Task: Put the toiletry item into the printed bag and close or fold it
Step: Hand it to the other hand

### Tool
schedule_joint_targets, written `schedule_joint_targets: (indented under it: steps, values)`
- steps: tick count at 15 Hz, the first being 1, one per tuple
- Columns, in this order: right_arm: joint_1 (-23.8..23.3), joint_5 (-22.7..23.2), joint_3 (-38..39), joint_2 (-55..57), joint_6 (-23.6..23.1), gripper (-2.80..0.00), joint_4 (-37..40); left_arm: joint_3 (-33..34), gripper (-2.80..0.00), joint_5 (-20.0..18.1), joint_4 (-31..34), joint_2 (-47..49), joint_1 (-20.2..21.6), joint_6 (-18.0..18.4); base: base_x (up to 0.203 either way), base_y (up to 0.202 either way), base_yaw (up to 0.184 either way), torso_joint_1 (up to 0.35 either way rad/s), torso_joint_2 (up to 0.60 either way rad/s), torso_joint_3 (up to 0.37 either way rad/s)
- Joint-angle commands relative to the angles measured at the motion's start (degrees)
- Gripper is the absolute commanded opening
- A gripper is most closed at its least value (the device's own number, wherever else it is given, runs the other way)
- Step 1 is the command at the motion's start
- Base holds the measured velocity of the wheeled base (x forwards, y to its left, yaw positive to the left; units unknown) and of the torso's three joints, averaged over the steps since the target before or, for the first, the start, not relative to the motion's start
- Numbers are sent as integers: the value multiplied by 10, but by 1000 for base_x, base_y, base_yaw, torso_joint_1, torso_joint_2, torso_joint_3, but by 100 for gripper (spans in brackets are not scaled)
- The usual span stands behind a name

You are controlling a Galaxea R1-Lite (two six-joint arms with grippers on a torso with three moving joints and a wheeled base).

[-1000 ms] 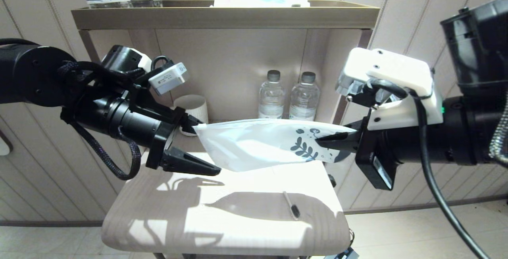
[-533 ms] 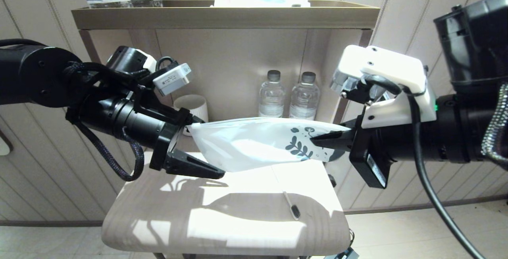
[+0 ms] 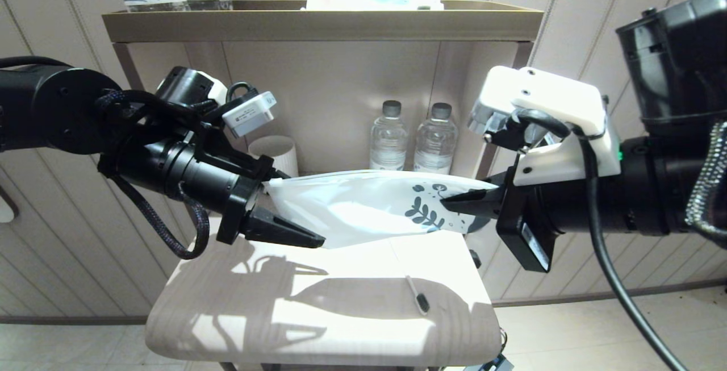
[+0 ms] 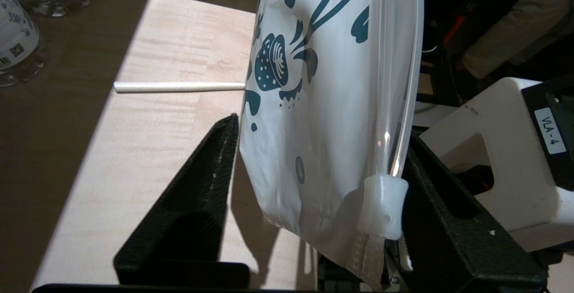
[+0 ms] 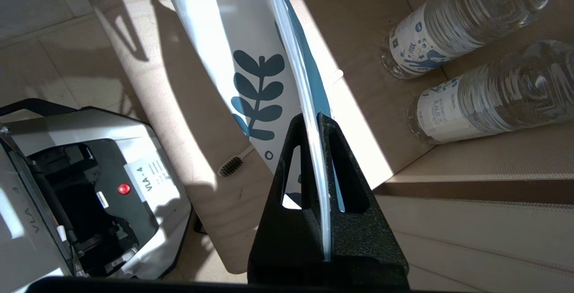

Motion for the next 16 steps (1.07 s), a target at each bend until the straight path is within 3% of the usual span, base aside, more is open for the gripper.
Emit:
schedule_joint_targets:
  steps: [1, 16]
  values:
    - [0, 3, 2, 2, -2, -280, 1, -2, -280, -3, 2, 2, 0, 1, 0, 0, 0, 0, 0, 0]
    - [-5, 4, 9, 15, -3, -280, 1, -3, -280, -3, 1, 6, 1, 3, 0, 0, 0, 0, 0, 0]
